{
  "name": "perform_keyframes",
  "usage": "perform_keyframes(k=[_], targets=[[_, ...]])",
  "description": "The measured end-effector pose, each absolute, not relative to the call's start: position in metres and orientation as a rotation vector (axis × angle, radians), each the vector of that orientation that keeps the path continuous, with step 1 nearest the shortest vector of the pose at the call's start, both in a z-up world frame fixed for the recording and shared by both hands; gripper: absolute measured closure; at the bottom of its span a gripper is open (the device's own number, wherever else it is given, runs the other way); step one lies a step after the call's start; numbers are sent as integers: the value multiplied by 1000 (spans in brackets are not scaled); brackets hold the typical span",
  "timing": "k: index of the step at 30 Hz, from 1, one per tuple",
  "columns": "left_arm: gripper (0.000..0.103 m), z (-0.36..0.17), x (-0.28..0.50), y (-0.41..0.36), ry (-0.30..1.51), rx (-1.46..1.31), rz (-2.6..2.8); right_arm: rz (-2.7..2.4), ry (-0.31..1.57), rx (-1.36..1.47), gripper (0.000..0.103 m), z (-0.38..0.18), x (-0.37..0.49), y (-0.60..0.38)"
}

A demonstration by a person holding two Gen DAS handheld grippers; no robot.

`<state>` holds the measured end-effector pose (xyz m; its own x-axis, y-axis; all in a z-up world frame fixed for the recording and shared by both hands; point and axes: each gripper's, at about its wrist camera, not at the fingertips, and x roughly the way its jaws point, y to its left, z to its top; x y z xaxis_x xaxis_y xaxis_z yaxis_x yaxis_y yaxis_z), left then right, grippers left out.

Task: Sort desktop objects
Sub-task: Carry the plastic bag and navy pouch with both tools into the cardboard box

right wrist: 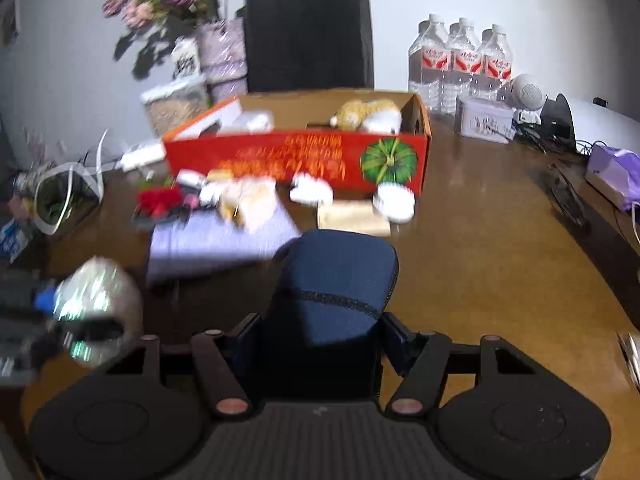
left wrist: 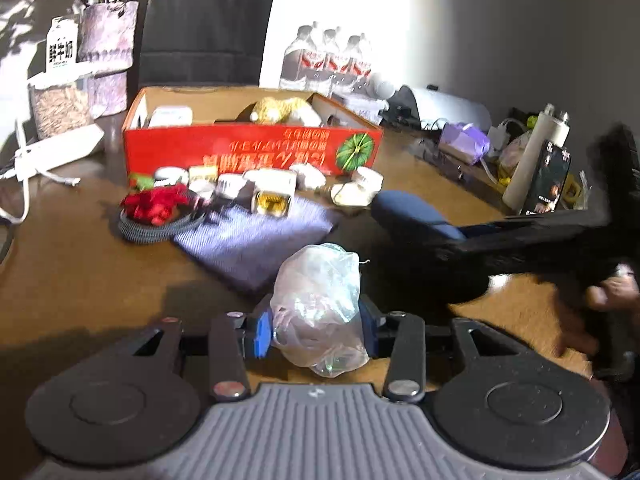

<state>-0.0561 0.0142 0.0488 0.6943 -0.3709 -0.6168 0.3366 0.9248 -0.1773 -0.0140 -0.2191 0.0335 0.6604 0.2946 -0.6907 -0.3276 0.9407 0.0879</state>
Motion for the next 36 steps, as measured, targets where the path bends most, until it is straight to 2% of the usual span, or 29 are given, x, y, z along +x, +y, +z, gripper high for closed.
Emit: perform_keyframes(k=[2, 4, 6, 8, 11, 13, 18, 19, 20, 21, 22, 23, 24, 27, 36], targets=[[57, 42, -58, 13, 732, -32, -370, 352, 782, -73, 40, 31, -30, -220], [50, 39, -63, 11, 733, -9, -359, 360, 779, -89, 40, 30, -41, -222], [28, 39, -67, 9, 716, 12, -353, 361, 776, -83, 37, 29, -45, -224], [16, 39, -69, 6, 696, 36, -334, 342, 779, -79, 32, 25, -44, -223], [14, 37, -70, 0, 699, 80, -292, 324, 778, -72, 28, 23, -43, -220], [14, 38, -70, -2, 696, 87, -282, 319, 782, -63, 21, 22, -42, -217], [9, 42, -77, -12, 633, 122, -347, 267, 810, -55, 20, 13, -33, -212], [9, 41, -76, -14, 632, 136, -344, 256, 802, -58, 20, 12, -33, -211], [14, 39, -75, -17, 639, 150, -335, 249, 802, -61, 20, 12, -33, -211], [25, 38, -73, -18, 647, 155, -326, 244, 800, -59, 21, 11, -33, -211], [30, 36, -70, -17, 661, 156, -317, 242, 797, -55, 27, 11, -33, -211], [44, 33, -68, -16, 675, 153, -309, 241, 784, -62, 34, 12, -35, -211], [53, 31, -66, -15, 687, 144, -305, 241, 779, -69, 36, 12, -35, -210], [60, 32, -66, -7, 682, 103, -303, 244, 761, -61, 42, 14, -38, -211], [62, 61, -72, 12, 587, 8, -331, 249, 660, -13, 43, 42, -42, -217]])
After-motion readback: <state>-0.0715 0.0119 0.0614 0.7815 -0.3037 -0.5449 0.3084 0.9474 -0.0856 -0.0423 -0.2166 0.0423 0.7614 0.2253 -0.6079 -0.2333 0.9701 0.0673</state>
